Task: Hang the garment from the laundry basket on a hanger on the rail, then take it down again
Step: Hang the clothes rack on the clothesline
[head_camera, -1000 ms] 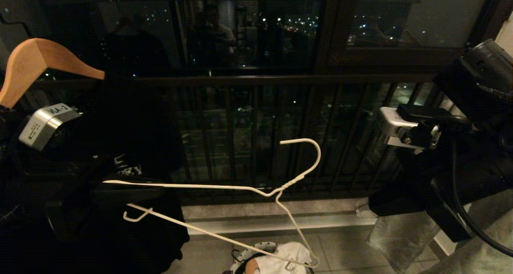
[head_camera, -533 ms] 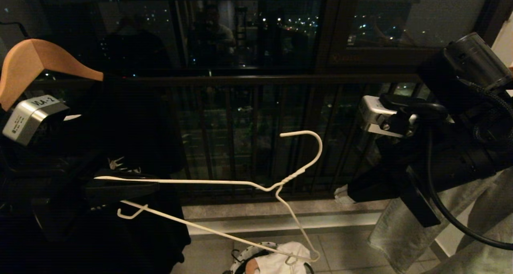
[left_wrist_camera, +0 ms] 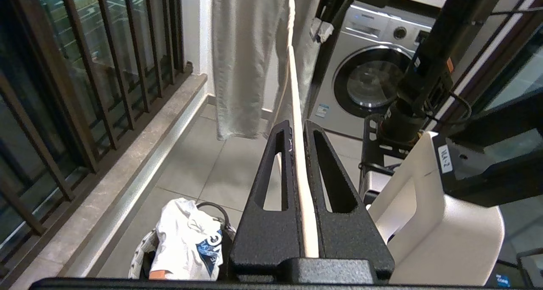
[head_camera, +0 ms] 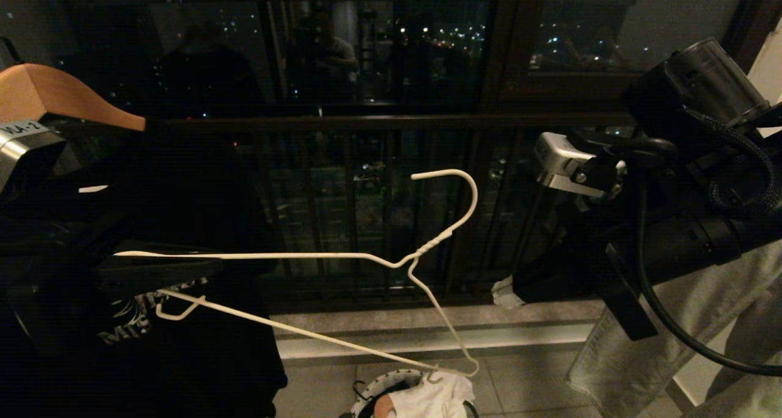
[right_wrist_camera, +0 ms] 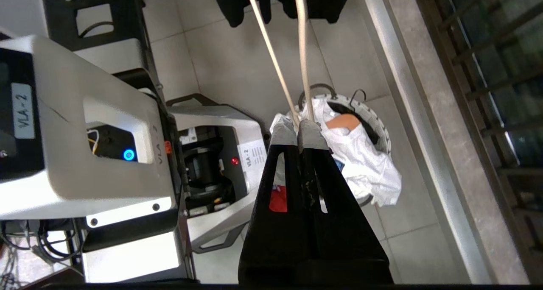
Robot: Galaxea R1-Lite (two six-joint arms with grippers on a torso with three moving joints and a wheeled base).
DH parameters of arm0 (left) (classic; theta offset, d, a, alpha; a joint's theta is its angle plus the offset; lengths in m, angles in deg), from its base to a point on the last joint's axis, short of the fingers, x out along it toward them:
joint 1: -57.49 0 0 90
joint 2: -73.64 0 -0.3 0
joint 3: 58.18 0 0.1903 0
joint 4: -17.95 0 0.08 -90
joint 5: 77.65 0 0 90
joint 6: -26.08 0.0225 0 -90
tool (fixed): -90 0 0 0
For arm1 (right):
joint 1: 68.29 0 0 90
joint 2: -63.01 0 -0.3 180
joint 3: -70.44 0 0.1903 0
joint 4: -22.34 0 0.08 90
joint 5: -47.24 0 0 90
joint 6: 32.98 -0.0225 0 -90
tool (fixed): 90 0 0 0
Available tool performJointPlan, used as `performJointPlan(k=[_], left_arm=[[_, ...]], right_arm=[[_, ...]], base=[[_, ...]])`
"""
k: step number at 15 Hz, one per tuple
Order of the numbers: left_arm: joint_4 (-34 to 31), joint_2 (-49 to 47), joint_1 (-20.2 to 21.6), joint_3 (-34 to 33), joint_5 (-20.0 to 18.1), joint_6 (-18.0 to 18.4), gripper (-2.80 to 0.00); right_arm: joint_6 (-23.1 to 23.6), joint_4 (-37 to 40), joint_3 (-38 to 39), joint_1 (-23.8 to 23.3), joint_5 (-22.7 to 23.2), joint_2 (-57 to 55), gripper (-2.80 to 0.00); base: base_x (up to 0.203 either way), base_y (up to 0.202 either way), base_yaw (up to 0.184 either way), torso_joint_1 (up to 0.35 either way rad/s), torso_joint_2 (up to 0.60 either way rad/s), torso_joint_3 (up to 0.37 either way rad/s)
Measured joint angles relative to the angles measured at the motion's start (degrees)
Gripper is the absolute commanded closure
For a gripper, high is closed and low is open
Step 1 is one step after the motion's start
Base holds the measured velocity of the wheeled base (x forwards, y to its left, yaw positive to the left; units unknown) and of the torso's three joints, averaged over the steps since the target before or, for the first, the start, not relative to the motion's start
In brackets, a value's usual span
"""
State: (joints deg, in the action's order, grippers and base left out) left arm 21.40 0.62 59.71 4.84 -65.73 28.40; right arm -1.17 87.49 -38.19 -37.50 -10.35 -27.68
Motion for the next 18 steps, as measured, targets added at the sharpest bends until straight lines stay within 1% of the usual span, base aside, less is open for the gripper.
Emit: performJointPlan(k=[1, 4, 7, 11, 14, 18], left_arm=[[0.0, 0.3, 0.4, 0.1, 0.0, -0.1, 0.00], [0.0, 1.1, 1.4, 0.6, 0.0, -0.2, 0.00], [0.0, 2.1, 1.7, 0.8, 0.0, -2.1, 0.00], [0.0, 3.3, 2.0, 0.8, 0.0, -2.5, 0.00], [0.0, 4.4, 2.1, 0.8, 0.0, -3.4, 0.00], [0.0, 5.8, 2.1, 0.8, 0.1, -3.7, 0.00]], right_arm=[[0.1, 0.0, -0.2, 0.5, 0.1, -0.2, -2.80], [0.2, 0.0, -0.8, 1.4, 1.0, -0.7, -2.80], [0.1, -0.1, -2.2, 1.5, 1.7, -2.0, -2.80], [0.3, -0.1, -3.8, 1.6, 3.8, -4.5, -2.80], [0.4, -0.1, -6.0, 1.7, 5.0, -6.5, -2.80], [0.4, -0.2, -7.6, 2.9, 6.2, -8.8, -2.80]], base=[[0.000, 0.000, 0.000, 0.000, 0.00, 0.000], [0.000, 0.000, 0.000, 0.000, 0.00, 0.000], [0.000, 0.000, 0.000, 0.000, 0.00, 0.000], [0.000, 0.000, 0.000, 0.000, 0.00, 0.000], [0.000, 0.000, 0.000, 0.000, 0.00, 0.000], [0.000, 0.000, 0.000, 0.000, 0.00, 0.000]])
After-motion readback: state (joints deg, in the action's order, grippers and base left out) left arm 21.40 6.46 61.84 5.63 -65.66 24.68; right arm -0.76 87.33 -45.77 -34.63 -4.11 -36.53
